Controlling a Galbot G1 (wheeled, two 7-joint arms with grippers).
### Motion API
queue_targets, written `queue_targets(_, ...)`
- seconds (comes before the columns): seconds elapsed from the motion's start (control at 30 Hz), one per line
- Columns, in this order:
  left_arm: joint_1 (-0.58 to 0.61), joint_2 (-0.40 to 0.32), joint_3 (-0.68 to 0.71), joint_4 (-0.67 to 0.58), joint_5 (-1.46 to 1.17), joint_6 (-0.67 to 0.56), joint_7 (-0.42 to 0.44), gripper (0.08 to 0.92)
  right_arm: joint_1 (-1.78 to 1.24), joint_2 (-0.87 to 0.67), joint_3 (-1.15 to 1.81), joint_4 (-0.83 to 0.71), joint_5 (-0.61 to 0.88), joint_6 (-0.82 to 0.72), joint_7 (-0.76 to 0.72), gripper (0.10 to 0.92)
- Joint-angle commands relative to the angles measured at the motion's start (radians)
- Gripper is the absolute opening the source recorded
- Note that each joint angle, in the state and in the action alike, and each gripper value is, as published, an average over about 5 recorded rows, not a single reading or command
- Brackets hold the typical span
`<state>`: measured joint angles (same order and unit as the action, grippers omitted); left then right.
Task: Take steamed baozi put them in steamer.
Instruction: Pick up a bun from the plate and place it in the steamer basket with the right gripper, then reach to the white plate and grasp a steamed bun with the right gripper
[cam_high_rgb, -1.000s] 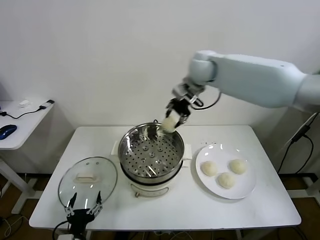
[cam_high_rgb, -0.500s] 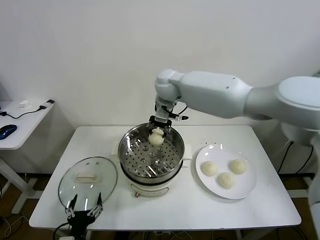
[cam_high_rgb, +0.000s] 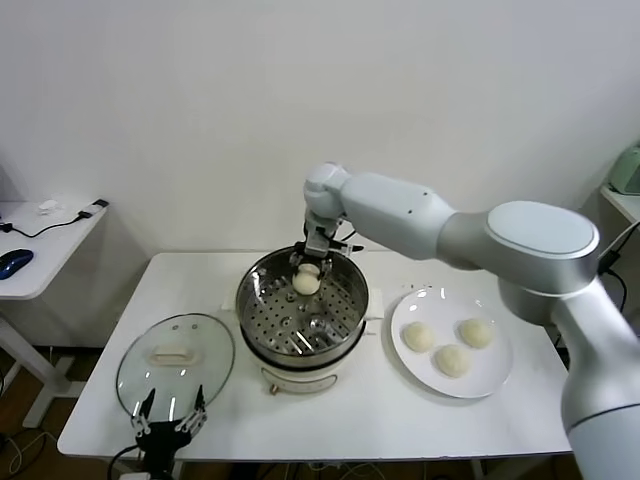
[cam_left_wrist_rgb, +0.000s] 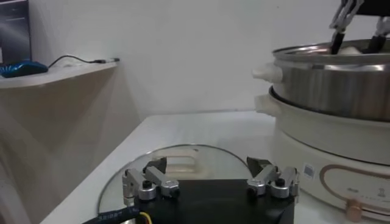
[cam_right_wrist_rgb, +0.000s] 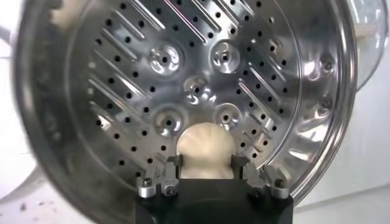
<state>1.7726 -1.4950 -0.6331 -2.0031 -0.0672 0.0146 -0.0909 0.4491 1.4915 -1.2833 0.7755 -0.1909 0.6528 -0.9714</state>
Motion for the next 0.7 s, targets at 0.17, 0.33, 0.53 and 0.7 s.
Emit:
queue_targets(0.17, 0.003, -0.002, 0.003, -0.006, 0.001, 0.001, -0.001, 0.823, 0.014, -0.003, 0.014, -0.017, 0.116, 0.037, -0.016, 0.729)
queue_targets(0.33, 0.009, -0.002, 0.003, -0.016, 0.003, 0.003, 0.002, 0.823, 0.176, -0.072, -0.064, 0.073, 0.37, 0.003, -0.136, 0.816)
queue_targets(0.53, 0.015, -0.003, 0.008, -0.021, 0.009, 0.004, 0.005, 0.823, 0.434, -0.241, -0.315, 0.232, 0.759, -0.203, -0.219, 0.823)
queue_targets(0.7, 0.016, -0.004, 0.012, -0.022, 0.009, 0.002, 0.005, 0.823, 0.543, -0.486, -0.503, 0.432, 0.827, -0.506, -0.132, 0.823)
